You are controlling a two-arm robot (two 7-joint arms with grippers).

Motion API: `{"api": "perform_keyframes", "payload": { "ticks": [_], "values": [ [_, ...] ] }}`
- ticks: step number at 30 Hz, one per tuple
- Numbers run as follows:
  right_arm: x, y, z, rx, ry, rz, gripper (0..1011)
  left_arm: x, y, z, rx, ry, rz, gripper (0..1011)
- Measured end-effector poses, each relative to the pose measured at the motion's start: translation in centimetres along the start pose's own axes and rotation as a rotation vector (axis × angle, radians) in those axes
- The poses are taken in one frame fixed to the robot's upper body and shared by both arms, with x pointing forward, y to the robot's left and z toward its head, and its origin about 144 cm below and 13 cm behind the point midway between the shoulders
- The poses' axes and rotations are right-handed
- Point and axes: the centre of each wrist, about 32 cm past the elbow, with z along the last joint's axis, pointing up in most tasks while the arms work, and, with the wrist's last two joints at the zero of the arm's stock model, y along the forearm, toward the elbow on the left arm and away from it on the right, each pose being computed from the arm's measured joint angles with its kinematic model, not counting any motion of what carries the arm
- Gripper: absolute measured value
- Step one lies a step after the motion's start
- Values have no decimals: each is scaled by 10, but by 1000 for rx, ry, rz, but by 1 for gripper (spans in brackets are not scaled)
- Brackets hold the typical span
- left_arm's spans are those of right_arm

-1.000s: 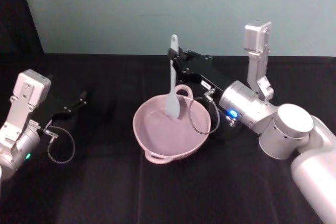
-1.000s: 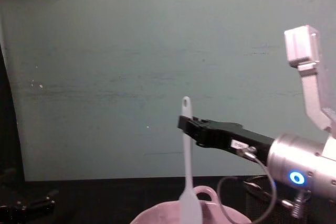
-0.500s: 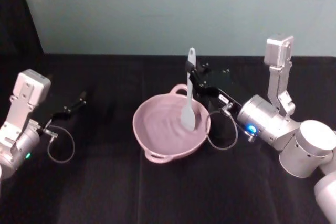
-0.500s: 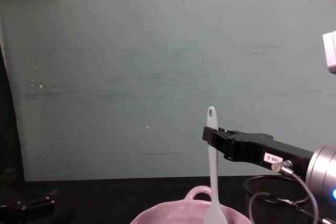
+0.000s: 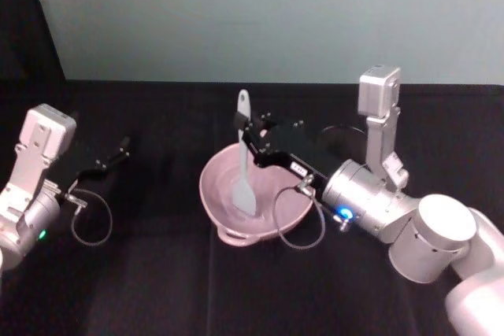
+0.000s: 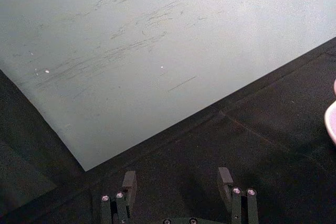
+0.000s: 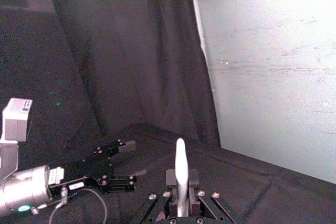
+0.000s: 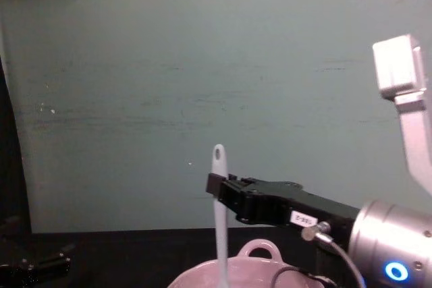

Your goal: Use the one hand to pick up the spoon and stir the clear water in the bowl.

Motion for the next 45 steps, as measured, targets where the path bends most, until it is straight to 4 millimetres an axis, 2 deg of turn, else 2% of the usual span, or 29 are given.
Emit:
{"api": "perform_keyframes", "payload": {
  "ticks": [8, 17, 24, 31, 38, 45],
  "values": [
    [4, 23, -4, 10, 10, 23, 124, 0, 0, 0, 0, 0, 0, 1011],
    [22, 40, -3, 12, 0, 0, 124, 0, 0, 0, 0, 0, 0, 1011],
    [39, 31, 2, 10, -15, -49, 124, 0, 0, 0, 0, 0, 0, 1011],
    [48, 10, 6, 15, -28, -105, 124, 0, 0, 0, 0, 0, 0, 1011],
    [42, -3, 8, 20, -27, -110, 124, 0, 0, 0, 0, 0, 0, 1011],
    [29, 3, 4, 20, -17, -72, 124, 0, 0, 0, 0, 0, 0, 1011]
  ]
}}
